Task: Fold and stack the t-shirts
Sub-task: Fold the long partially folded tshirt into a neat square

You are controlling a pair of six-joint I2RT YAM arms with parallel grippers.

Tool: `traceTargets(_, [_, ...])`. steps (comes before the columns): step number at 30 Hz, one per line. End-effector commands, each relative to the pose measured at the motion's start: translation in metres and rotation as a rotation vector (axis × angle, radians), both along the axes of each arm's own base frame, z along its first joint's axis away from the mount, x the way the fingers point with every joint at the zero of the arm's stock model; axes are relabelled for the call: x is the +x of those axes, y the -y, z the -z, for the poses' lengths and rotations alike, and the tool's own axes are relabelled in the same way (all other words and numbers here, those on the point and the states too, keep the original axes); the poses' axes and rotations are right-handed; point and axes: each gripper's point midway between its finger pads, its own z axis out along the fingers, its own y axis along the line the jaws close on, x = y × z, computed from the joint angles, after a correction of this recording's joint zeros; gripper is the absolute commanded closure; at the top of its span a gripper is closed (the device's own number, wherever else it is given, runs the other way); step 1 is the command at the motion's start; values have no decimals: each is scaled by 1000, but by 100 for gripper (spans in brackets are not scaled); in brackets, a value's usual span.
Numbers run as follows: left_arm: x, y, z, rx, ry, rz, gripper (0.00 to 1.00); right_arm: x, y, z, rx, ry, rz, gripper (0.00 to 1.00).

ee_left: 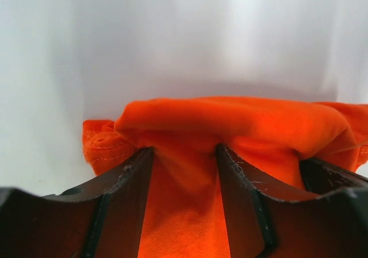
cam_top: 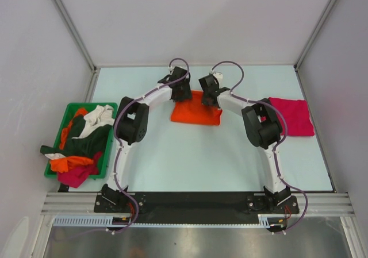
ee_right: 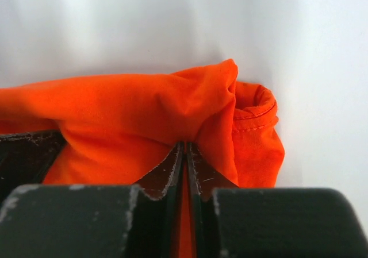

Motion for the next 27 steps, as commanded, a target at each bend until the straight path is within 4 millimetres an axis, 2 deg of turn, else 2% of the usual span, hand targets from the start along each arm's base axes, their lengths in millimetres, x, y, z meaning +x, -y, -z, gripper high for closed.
traceTargets(1, [-17,-12,6,19,-52,-18,44,-7,-3,-9,32,-7,-18,87])
traceTargets(3, [-14,-9,-10,-4,-7,-1,41,-7,-8,-22,34,24,-30,83])
traceTargets(4, [-21,-14,-7,7,-10,-4,38,-7,-9,-29,30,40,-36,80])
traceTargets(5, [-21,-16,-39,-14,49,-8,35,-6,-9,-40,33,63,-30,76])
traceTargets(6, [-18,-18,-55,-28,102,-13,33,-9,-10,-48,37,78,-34,73])
traceTargets(7, [-29,-24,-54,-19,98,-18,27,-10,-12,-74,59,122,-33,70])
traceTargets(8, [-31,-26,-89,-46,163,-25,24,-11,-13,-87,64,146,-36,65])
traceTargets(9, [-33,-29,-97,-47,181,-26,22,-14,-16,-98,66,164,-48,63])
traceTargets(10, [-38,-32,-103,-45,190,-23,20,-16,-17,-122,66,204,-64,61])
traceTargets(12, [-49,-41,-118,-32,198,-26,19,-23,-16,-135,43,221,-67,58])
traceTargets(14, [-58,-45,-120,-26,190,-25,20,-29,-10,-145,47,227,-60,57])
traceTargets(15, [-68,-50,-120,-28,184,-27,20,-34,-7,-145,49,216,-55,57])
traceTargets(16, [-74,-50,-117,-37,170,-21,20,-39,0,-134,41,190,-48,56])
traceTargets(17, [-80,-50,-118,-53,164,-26,20,-43,4,-136,62,191,-40,56])
traceTargets(19, [-100,-53,-111,-69,137,-15,21,-46,14,-129,78,179,-15,55])
traceTargets(20, [-106,-53,-109,-83,132,-16,22,-54,20,-114,78,147,-9,56])
traceTargets(21, [-117,-58,-97,-76,104,-16,22,-57,22,-109,93,132,5,56])
traceTargets(22, [-123,-58,-103,-91,113,-11,22,-60,26,-102,93,118,12,56])
traceTargets(23, [-129,-58,-102,-97,108,-9,22,-64,28,-91,99,110,7,55])
traceTargets(24, [-138,-61,-94,-92,88,-4,22,-66,30,-88,107,107,9,55])
traceTargets(26, [-148,-60,-97,-101,92,8,22,-65,32,-82,146,98,9,53])
traceTargets(27, [-154,-62,-90,-95,76,11,22,-67,33,-74,159,83,16,52])
